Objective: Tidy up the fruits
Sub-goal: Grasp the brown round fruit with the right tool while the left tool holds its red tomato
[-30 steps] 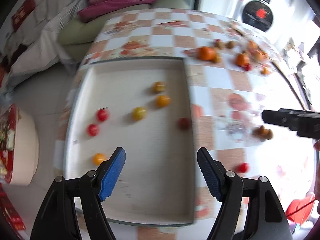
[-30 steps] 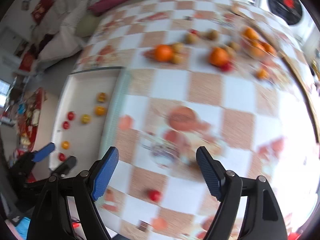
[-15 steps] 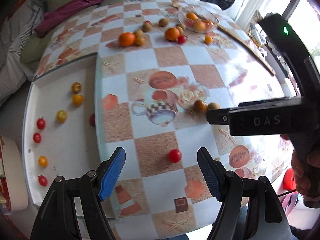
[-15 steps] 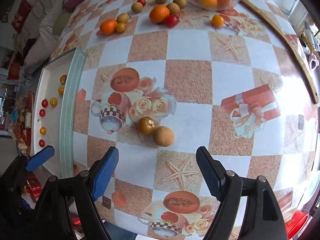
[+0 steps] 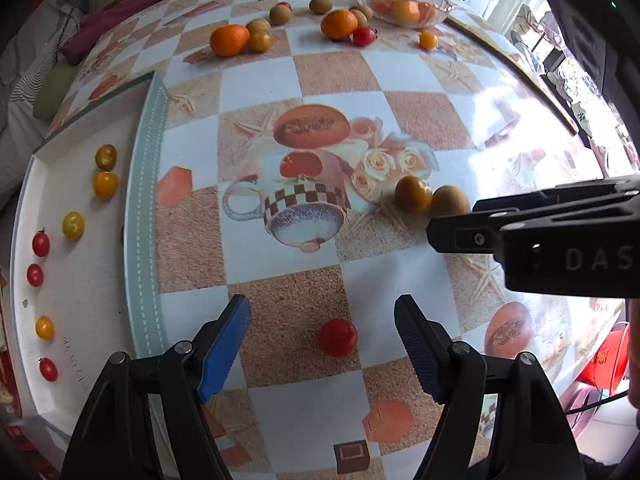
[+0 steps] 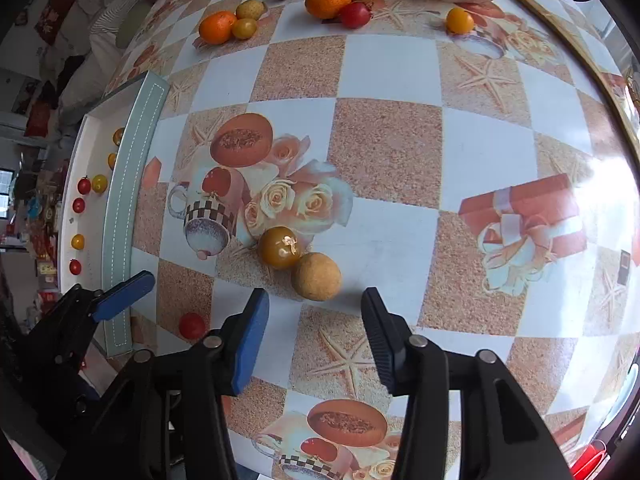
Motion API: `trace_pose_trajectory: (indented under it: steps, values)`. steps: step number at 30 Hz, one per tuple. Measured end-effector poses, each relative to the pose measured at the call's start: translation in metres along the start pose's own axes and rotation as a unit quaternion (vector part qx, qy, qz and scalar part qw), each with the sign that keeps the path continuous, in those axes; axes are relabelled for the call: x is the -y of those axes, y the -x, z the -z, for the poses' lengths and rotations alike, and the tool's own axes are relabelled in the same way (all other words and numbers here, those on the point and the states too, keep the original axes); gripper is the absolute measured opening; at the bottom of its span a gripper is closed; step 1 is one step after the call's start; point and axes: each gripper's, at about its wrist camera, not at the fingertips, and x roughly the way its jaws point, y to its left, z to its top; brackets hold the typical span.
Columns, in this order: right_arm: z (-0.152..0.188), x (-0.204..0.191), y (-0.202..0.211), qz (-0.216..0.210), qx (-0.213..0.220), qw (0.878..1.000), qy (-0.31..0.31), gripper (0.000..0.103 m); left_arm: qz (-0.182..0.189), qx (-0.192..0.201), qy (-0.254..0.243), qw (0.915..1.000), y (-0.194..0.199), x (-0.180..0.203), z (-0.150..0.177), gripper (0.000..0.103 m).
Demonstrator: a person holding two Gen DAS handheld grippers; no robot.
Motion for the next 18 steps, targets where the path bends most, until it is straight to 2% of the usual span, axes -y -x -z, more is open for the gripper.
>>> trace_pose_trajectory:
  steps: [2,4,5,8,10,11,13,14,15,18]
  values:
    - [-0.001,-0.002,-0.002,0.0,-0.001,1.0,0.01,0.05,0.0,-0.002,-0.003,1.0,-0.002,0.001,0.0,0.075]
    - [-0.002,-0.006,-0.003,0.003,0.0,1.0,0.02,0.046,-0.002,-0.001,-0.006,1.0,-0.004,0.003,0.0,0.075]
    - [-0.003,-0.008,-0.004,0.004,-0.001,1.0,0.023,0.041,-0.004,-0.002,-0.009,1.0,-0.005,0.004,0.0,0.075]
    - [-0.005,-0.011,-0.006,0.013,-0.002,1.0,0.027,0.027,-0.011,-0.007,-0.015,0.9998,-0.007,0.007,0.0,0.065]
    - [-0.005,-0.01,-0.006,0.011,-0.001,1.0,0.022,0.027,-0.012,-0.007,-0.019,0.9997,-0.006,0.009,0.0,0.062]
    - [-0.005,-0.009,-0.006,0.008,-0.001,1.0,0.017,0.027,-0.012,-0.006,-0.018,0.9997,-0.005,0.01,0.001,0.059]
    - [-0.005,-0.006,-0.005,0.003,0.001,1.0,0.008,0.027,-0.011,-0.005,-0.02,0.9997,-0.003,0.011,0.001,0.044]
    - [-0.004,-0.004,-0.004,0.001,0.002,1.0,0.005,0.027,-0.008,-0.005,-0.022,0.9997,-0.002,0.013,0.001,0.031]
    - [-0.003,-0.003,-0.003,-0.001,0.004,1.0,0.002,0.027,-0.003,-0.008,-0.024,0.9997,-0.001,0.014,0.0,0.022]
    - [-0.001,-0.002,0.001,-0.001,0.009,1.0,-0.005,0.027,0.033,-0.021,-0.006,0.9992,0.002,0.01,-0.003,0.018]
